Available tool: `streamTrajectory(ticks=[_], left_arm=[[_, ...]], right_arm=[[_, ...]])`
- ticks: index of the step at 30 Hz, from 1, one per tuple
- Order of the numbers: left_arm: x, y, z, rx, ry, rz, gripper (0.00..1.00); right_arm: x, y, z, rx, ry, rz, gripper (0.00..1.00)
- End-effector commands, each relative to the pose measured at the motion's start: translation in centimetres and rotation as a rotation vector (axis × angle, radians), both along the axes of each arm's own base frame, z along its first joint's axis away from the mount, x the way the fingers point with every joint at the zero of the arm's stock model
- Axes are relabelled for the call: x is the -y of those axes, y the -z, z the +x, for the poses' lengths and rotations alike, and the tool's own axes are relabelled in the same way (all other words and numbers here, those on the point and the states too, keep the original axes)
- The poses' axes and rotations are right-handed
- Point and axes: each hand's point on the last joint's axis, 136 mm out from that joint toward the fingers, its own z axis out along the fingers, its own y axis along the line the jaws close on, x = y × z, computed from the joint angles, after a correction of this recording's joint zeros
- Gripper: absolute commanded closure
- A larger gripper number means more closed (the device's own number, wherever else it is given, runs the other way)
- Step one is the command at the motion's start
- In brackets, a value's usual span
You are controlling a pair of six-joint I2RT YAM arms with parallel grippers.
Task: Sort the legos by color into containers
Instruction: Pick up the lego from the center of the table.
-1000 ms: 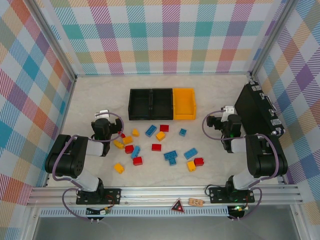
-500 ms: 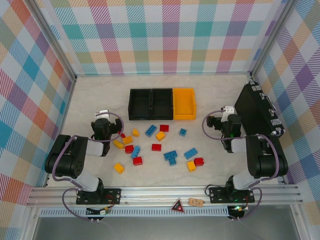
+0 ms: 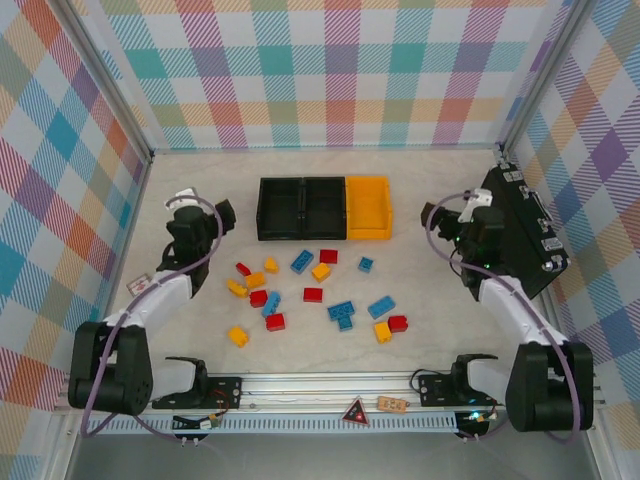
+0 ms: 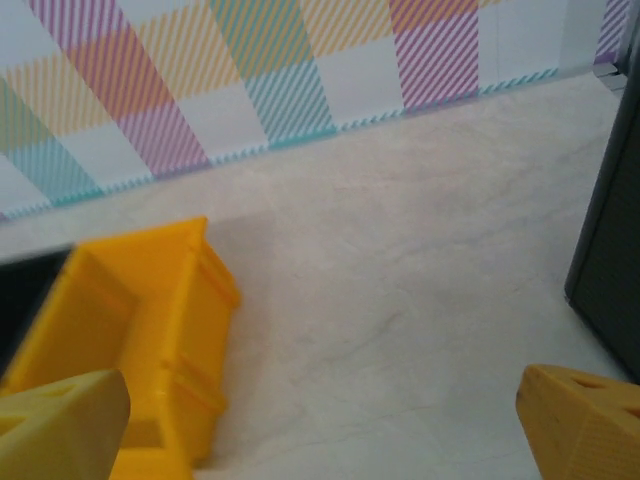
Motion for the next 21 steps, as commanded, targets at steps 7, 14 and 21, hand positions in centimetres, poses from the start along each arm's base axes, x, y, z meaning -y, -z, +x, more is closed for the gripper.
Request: streamTrajectory(ticks=[7,14,21], left_arm=[[4.1,1.1,-4.1,-0.192,0.107,-0.368,0.07],[7.9,3.1,-8.7,-0.393,0.291,-0.434,0.19],[11.3,5.8,-13.3,-0.526,0.398,-0.447,0.20]], right_arm=[[-5.5,2.3,-3.4,-0.373,-0.128,0.400,0.10],[-9.3,5.9,-6.2,-0.647,-0.164,0.203,0.23],[-13.2,9.9,-7.3,-0.838,-0.173,0.035,0.27]])
